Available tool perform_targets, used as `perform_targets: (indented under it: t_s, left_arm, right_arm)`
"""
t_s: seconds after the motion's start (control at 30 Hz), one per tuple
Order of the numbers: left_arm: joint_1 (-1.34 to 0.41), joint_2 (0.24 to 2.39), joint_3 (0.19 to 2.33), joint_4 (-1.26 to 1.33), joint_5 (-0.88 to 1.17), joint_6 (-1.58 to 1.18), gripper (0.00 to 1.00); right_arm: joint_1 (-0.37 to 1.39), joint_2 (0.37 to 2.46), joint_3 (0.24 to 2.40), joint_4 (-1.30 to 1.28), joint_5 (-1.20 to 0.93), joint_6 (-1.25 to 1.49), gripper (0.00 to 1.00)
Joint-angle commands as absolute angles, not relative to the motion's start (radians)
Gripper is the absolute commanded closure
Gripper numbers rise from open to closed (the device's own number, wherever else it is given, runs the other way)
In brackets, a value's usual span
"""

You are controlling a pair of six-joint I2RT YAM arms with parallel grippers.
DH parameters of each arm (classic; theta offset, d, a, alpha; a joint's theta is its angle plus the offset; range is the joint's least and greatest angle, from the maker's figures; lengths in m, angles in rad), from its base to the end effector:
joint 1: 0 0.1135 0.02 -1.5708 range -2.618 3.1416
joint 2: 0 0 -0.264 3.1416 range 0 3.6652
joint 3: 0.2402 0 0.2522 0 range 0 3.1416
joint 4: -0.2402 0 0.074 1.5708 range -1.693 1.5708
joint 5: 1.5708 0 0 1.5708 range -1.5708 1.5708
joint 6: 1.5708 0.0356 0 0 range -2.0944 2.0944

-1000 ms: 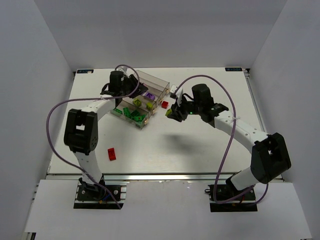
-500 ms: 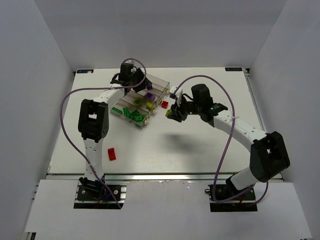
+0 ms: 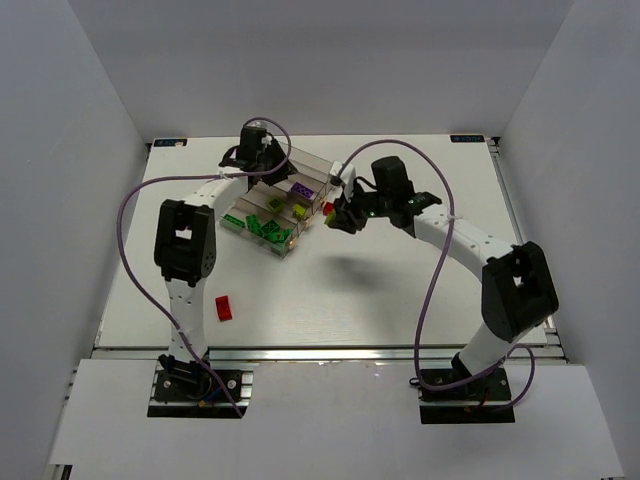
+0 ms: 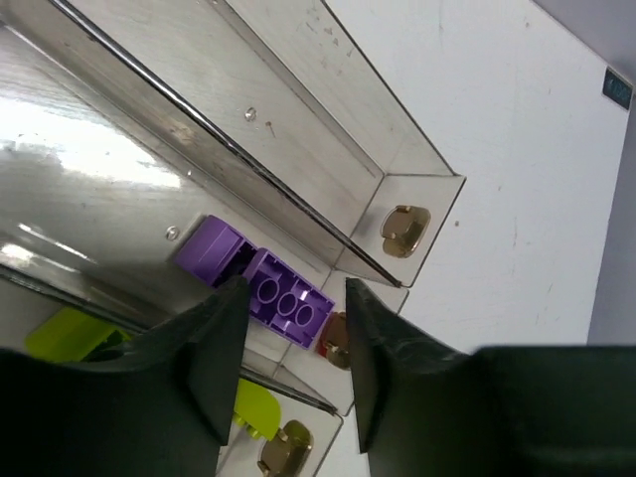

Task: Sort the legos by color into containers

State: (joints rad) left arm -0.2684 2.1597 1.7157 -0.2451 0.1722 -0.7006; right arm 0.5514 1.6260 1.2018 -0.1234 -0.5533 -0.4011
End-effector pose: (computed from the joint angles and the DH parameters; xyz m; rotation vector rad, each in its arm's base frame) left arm 0.4784 -0.1379 0.2126 -0.4096 2.3112 -0.6945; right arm 0.3067 0.2106 0.2767 -1.2437 1.6903 0.6741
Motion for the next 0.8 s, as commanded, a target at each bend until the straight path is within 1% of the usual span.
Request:
perform_targets:
  t_s: [0.0, 0.03, 0.07, 0.1, 0.13, 0.17, 0.2, 0.23, 0.27, 0.3, 0.33, 0.37, 0.4, 0.43, 0.53, 0.6, 0.67, 0.77]
  left_arm:
    - [-0.259, 1.978, 1.715, -0.261, 0.112, -0.643, 0.54]
    - [-0.252, 1.941, 1.688, -0.256, 0.106, -0.637, 0.61]
    - [-0.245, 1.857, 1.654, -0.252, 0.097, -0.631, 0.75]
    - [-0.239, 1.811, 1.566, -0.249, 0.089, -0.626, 0.79]
    - [-0.223, 1.757, 1.512, -0.242, 0.077, -0.617, 0.81]
    - [-0.213, 1.703, 1.452, -0.235, 0.066, -0.615, 0.81]
    - [-0.192, 1.589, 1.328, -0.22, 0.055, -0.62, 0.8]
    - [-0.183, 1.53, 1.266, -0.216, 0.042, -0.623, 0.74]
    - [-0.172, 1.473, 1.206, -0.225, 0.029, -0.626, 0.64]
    - [-0.16, 1.365, 1.151, -0.239, 0.015, -0.636, 0.45]
    - [-0.153, 1.312, 1.044, -0.254, -0.036, -0.644, 0.38]
    - [-0.149, 1.26, 0.993, -0.282, -0.049, -0.652, 0.33]
    - [-0.143, 1.164, 0.945, -0.297, -0.061, -0.672, 0.26]
    - [-0.14, 1.119, 0.86, -0.314, -0.074, -0.684, 0.24]
    - [-0.135, 0.972, 0.74, -0.38, -0.092, -0.733, 0.23]
    - [-0.133, 0.918, 0.703, -0.44, -0.112, -0.774, 0.23]
    - [-0.135, 0.847, 0.669, -0.501, -0.127, -0.801, 0.22]
    - [-0.135, 0.778, 0.646, -0.566, -0.155, -0.833, 0.21]
  right_arm:
    - [0.549, 1.68, 1.321, -0.135, -0.566, -0.396, 1.0]
    - [0.549, 1.73, 1.353, -0.152, -0.568, -0.396, 1.0]
    - [0.56, 1.761, 1.391, -0.179, -0.571, -0.39, 1.0]
    - [0.574, 1.799, 1.487, -0.211, -0.568, -0.39, 1.0]
    - [0.581, 1.874, 1.543, -0.286, -0.563, -0.384, 1.0]
    - [0.587, 1.909, 1.595, -0.32, -0.555, -0.377, 1.0]
    - [0.604, 1.945, 1.685, -0.346, -0.536, -0.371, 1.0]
    - [0.615, 1.998, 1.716, -0.369, -0.523, -0.361, 1.0]
    - [0.624, 2.019, 1.742, -0.374, -0.514, -0.36, 1.0]
    - [0.643, 2.037, 1.782, -0.376, -0.487, -0.359, 1.0]
    - [0.652, 2.071, 1.802, -0.374, -0.471, -0.353, 1.0]
    - [0.66, 2.089, 1.83, -0.391, -0.45, -0.344, 1.0]
    - [0.672, 2.111, 1.857, -0.402, -0.436, -0.333, 1.0]
    - [0.675, 2.149, 1.909, -0.406, -0.416, -0.315, 1.0]
    - [0.681, 2.213, 1.988, -0.426, -0.373, -0.295, 1.0]
    - [0.683, 2.227, 1.985, -0.387, -0.341, -0.305, 0.99]
    - [0.686, 2.229, 1.97, -0.361, -0.321, -0.317, 0.95]
    - [0.69, 2.23, 1.945, -0.321, -0.31, -0.344, 0.85]
